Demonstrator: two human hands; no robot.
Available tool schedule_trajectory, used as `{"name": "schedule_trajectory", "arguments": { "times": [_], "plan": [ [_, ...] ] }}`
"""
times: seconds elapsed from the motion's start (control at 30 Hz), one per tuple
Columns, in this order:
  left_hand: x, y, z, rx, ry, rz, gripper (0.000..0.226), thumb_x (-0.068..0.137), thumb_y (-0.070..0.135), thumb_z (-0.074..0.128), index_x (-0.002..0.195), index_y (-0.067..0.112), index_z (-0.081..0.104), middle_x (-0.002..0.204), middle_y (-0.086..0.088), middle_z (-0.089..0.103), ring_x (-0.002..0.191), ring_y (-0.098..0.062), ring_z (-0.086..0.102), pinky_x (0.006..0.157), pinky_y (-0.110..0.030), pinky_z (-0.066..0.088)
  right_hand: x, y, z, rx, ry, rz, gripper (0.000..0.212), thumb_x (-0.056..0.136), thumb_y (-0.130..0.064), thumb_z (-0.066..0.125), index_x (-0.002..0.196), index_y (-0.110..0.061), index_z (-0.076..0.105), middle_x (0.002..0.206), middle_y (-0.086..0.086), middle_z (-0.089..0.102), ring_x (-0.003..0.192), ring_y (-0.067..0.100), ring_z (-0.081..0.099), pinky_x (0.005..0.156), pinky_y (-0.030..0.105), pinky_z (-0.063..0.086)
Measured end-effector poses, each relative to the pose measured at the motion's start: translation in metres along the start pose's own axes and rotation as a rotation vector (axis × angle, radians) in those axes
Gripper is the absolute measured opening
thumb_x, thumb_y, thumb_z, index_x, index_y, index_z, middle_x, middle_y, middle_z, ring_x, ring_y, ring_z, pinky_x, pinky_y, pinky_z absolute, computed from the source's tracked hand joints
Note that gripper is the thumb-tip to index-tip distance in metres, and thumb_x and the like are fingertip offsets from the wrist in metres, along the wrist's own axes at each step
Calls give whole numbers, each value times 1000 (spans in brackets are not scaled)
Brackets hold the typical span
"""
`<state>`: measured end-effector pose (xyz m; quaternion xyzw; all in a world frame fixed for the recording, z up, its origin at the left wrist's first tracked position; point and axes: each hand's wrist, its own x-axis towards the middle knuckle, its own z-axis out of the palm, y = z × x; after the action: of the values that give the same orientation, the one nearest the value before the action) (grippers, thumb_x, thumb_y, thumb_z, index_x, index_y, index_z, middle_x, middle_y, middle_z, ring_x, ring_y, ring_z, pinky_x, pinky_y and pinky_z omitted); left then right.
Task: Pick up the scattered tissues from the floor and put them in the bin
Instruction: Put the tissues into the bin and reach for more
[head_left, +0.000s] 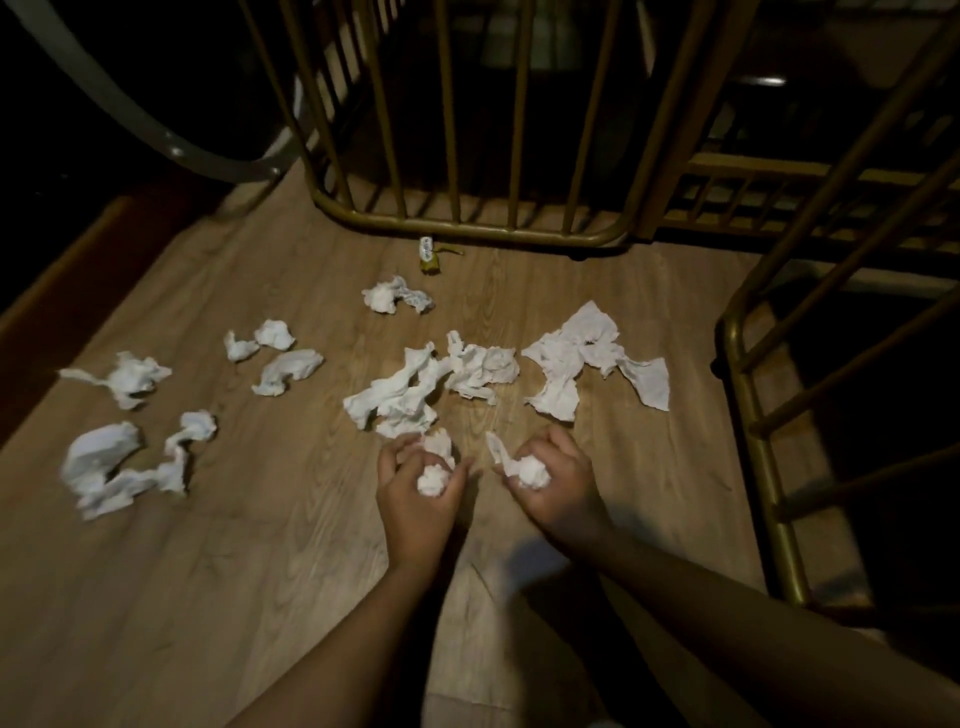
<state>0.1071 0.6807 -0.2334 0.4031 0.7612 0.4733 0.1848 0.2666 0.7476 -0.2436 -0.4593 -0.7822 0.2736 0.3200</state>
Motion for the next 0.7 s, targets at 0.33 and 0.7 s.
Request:
{"name": "schedule_trajectory", "arguments": {
  "times": [0.33, 0.7],
  "plan": [
    [64, 22, -185, 261, 92, 281, 24, 74, 10, 78, 94, 21, 68, 90, 5, 66, 86, -15, 62, 73, -16, 41, 49, -138, 39, 303, -103, -92, 26, 75, -12, 77, 89, -23, 58, 80, -14, 60, 74, 1, 58, 63, 22, 46],
    [26, 69, -435, 380, 494, 362, 13, 76, 8, 75, 86, 14, 72, 96, -2, 54, 88, -6, 53, 78, -13, 43, 52, -387, 91, 452, -243, -565, 32, 84, -42, 69, 65, -17, 61, 69, 0, 57, 67, 10, 56, 62, 31, 45]
  ]
}}
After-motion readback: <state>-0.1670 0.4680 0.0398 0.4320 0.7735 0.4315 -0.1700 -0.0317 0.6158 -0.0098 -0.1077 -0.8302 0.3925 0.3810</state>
